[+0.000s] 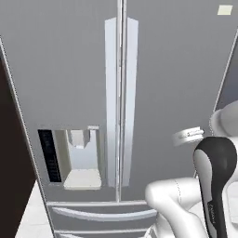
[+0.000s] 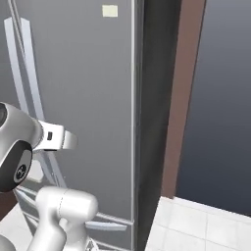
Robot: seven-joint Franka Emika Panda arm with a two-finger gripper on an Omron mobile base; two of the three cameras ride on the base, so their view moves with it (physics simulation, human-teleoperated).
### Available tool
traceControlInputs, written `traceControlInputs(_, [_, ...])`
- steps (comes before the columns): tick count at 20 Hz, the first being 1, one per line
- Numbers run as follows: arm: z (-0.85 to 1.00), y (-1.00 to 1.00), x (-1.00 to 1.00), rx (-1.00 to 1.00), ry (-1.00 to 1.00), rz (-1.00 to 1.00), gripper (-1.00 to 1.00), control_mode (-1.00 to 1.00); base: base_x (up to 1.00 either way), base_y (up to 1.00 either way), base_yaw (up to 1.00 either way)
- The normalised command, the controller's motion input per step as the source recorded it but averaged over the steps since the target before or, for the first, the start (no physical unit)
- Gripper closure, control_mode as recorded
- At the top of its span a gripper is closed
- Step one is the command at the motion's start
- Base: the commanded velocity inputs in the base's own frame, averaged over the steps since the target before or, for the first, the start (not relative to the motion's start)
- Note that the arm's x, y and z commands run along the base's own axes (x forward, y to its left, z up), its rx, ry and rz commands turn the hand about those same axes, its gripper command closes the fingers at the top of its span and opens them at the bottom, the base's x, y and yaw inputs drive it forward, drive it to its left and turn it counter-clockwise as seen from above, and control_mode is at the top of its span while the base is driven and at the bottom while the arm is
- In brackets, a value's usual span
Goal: Navigate to the fridge.
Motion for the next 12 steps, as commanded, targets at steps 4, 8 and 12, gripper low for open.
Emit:
traceControlInputs(4, [0.0,0.0,0.0,0.0,0.0,0.0,-1.0,1.0,0.94,0.63,-0.49])
traceControlInputs(8, [0.0,0.0,0.0,0.0,0.0,0.0,-1.0,1.0,0.91,0.64,-0.49])
traceControlInputs(12, [0.0,0.0,0.0,0.0,0.0,0.0,-1.0,1.0,0.84,0.56,-0.51])
